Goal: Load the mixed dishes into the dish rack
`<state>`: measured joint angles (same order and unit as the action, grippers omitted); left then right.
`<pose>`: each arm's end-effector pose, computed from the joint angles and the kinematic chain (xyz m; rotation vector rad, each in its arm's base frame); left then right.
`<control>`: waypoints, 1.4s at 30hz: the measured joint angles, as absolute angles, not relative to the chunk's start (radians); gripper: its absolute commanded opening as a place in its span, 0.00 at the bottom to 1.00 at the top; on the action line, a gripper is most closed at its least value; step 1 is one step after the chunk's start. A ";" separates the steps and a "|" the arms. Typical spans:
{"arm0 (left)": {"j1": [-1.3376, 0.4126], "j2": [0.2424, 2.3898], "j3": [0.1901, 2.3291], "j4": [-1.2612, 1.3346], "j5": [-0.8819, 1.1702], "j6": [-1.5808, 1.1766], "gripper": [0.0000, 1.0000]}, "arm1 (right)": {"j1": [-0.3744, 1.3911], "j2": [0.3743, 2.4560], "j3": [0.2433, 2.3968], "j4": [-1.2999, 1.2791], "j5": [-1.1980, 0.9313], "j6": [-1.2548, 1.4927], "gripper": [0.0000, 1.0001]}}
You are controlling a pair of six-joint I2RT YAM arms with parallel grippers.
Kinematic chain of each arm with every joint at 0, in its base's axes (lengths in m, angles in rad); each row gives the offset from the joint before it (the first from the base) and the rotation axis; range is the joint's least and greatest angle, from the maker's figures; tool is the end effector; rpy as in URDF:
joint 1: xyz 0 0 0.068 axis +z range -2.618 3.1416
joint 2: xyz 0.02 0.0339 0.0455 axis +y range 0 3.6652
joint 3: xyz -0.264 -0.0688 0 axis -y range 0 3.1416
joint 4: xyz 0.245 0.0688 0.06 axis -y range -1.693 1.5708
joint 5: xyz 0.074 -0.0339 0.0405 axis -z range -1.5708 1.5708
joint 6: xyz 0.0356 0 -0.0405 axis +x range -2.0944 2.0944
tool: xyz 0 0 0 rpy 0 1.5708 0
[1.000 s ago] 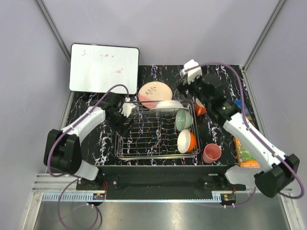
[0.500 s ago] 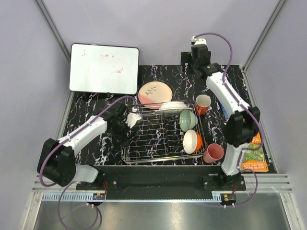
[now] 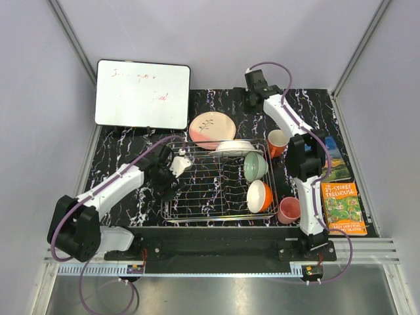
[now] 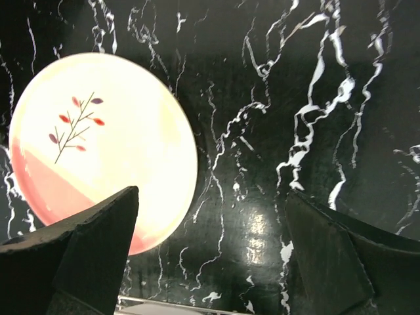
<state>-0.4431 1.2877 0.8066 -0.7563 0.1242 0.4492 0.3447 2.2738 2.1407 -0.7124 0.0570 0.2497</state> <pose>0.2032 -0.1013 0.2035 1.2359 2.5160 -0.1728 0.4846 0.1718 0.2599 -0.0889 2.4230 0.2033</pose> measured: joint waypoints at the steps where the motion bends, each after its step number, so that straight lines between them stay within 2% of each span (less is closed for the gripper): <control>1: -0.440 1.290 0.807 -0.756 0.122 0.453 0.89 | 0.345 2.277 2.141 -0.715 0.050 0.254 0.98; 5: -0.429 1.312 0.830 -0.767 0.114 0.468 0.93 | 0.345 2.280 2.152 -0.730 0.016 0.270 0.98; 7: -0.428 1.333 0.852 -0.785 0.107 0.473 0.99 | 0.345 2.280 2.161 -0.730 -0.001 0.276 0.98; 11: -0.427 1.377 0.949 -0.881 0.131 0.476 0.99 | 0.345 2.292 2.172 -0.727 -0.038 0.292 0.98; 17: -0.423 1.384 1.291 -1.054 0.243 0.429 0.99 | 0.345 2.346 2.173 -0.725 -0.084 0.317 0.98; 24: -0.383 1.437 1.667 -1.114 0.330 0.357 0.99 | 0.345 2.371 2.173 -0.727 -0.100 0.331 0.98; 27: -0.328 1.584 1.854 -1.118 0.358 0.309 0.99 | 0.345 2.371 2.173 -0.725 -0.100 0.336 0.98; 33: -0.189 2.045 2.224 -1.110 0.498 0.141 0.99 | 0.345 2.371 2.141 -0.687 -0.099 0.338 0.98; 37: -0.142 2.235 2.284 -1.112 0.537 0.053 0.99 | 0.345 2.370 2.076 -0.653 -0.099 0.339 0.98; 42: -0.154 2.302 2.264 -1.126 0.537 0.006 0.99 | 0.339 2.365 1.995 -0.611 -0.099 0.349 0.97</control>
